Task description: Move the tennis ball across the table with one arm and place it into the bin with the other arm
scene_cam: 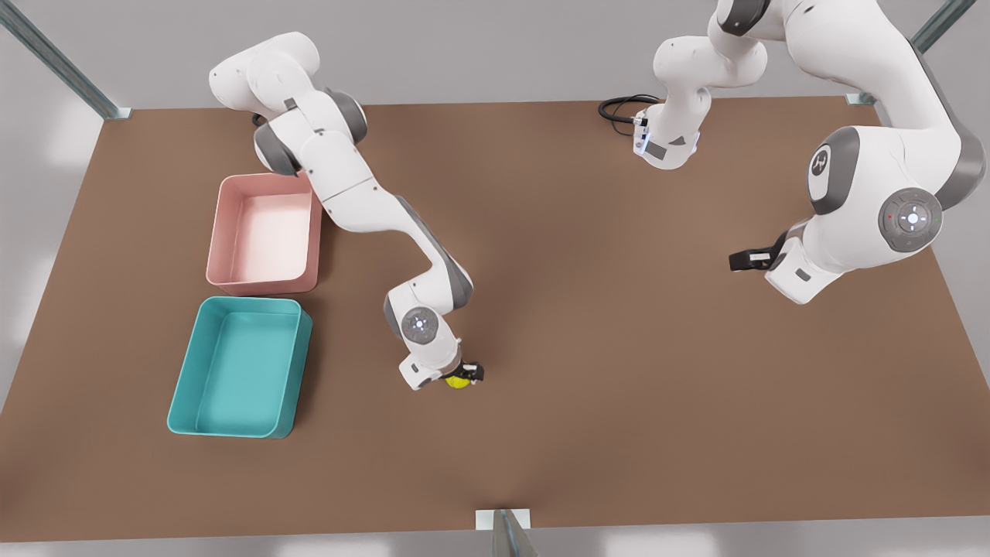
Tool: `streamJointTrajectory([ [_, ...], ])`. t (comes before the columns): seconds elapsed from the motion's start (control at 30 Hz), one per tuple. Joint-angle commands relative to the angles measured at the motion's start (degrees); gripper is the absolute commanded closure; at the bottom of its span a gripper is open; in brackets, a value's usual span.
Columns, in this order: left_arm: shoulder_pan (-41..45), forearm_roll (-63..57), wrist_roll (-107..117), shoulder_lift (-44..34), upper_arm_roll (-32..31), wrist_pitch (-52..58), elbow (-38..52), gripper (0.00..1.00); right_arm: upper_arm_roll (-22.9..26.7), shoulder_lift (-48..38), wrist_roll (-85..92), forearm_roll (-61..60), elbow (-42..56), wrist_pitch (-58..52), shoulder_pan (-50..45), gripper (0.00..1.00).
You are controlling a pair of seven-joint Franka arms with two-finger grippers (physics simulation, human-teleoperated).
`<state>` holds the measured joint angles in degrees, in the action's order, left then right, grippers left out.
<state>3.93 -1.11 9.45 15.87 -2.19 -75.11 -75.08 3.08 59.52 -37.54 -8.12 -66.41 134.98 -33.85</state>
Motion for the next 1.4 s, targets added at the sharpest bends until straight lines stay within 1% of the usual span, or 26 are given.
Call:
streamJointTrajectory([
  [0.0,-0.06,-0.03,5.32,-0.05,-0.01,0.05,0.02,0.0,0.0,0.34,-4.92,-0.06,0.14,2.57,0.01,0.0],
  [0.23,-0.85,0.14,5.49,-0.22,0.26,0.23,0.38,0.0,0.0,1.57,-4.12,-0.06,0.67,3.53,-0.16,0.0],
  [0.3,-0.85,0.23,5.67,-0.05,0.17,0.14,0.46,0.0,0.0,1.57,-3.86,-0.14,0.67,3.62,-0.16,0.09],
  [0.4,-0.85,1.28,5.49,0.04,0.17,-0.04,2.93,0.0,0.0,1.48,-3.24,-0.32,0.49,3.53,-0.08,0.23],
  [0.5,-0.41,1.46,5.67,-0.05,-0.01,-0.04,3.8,0.0,0.0,1.39,-1.31,-0.93,0.49,3.53,0.19,0.33],
  [0.57,-0.5,4.8,5.67,-0.04,-0.01,-0.12,4.41,0.0,-0.09,1.13,-0.43,-1.02,0.58,3.45,0.27,0.34],
  [0.6,-0.41,3.39,5.49,0.66,0.08,-0.12,6.79,0.0,-0.26,0.95,-0.17,-1.11,0.58,3.53,0.63,0.34],
  [0.73,0.91,2.08,5.58,3.65,-0.01,-0.91,6.7,0.0,-0.26,-1.16,0.18,-1.02,0.05,2.83,1.5,0.34],
  [0.83,1.08,2.16,5.58,4.88,-0.01,-1.0,6.62,0.0,-0.61,-3.27,2.55,-1.11,-0.65,0.29,2.56,0.34],
  [0.87,1.08,2.16,5.58,4.96,-0.01,-1.0,6.62,0.0,-0.61,-4.4,3.87,-1.11,-1.09,-1.03,2.73,0.34],
  [0.97,1.17,2.43,5.58,4.88,-0.09,-0.65,6.53,0.0,-0.61,-11.43,9.75,-1.02,-7.24,-4.28,5.11,0.34],
  [1.0,1.17,2.43,5.67,4.88,-1.05,-0.39,6.44,0.0,-0.61,-13.63,12.57,-1.02,-8.91,-6.65,6.51,0.34],
  [1.07,1.17,2.34,5.67,4.88,-1.41,-0.3,6.44,0.0,-0.53,-16.71,18.19,-0.85,-9.0,-13.69,10.12,0.34],
  [1.17,1.26,2.34,6.9,4.7,-1.41,0.67,6.44,0.0,0.0,-20.49,28.65,-0.23,-9.0,-23.62,17.23,0.34],
  [1.2,1.17,2.25,6.9,4.7,-2.38,1.46,6.44,0.0,0.09,-21.37,33.05,-0.14,-9.0,-26.26,20.31,0.34],
  [1.37,1.08,2.34,6.9,4.7,-2.47,2.51,6.44,0.0,0.09,-21.81,53.35,4.07,-9.0,-30.3,34.37,0.34],
])
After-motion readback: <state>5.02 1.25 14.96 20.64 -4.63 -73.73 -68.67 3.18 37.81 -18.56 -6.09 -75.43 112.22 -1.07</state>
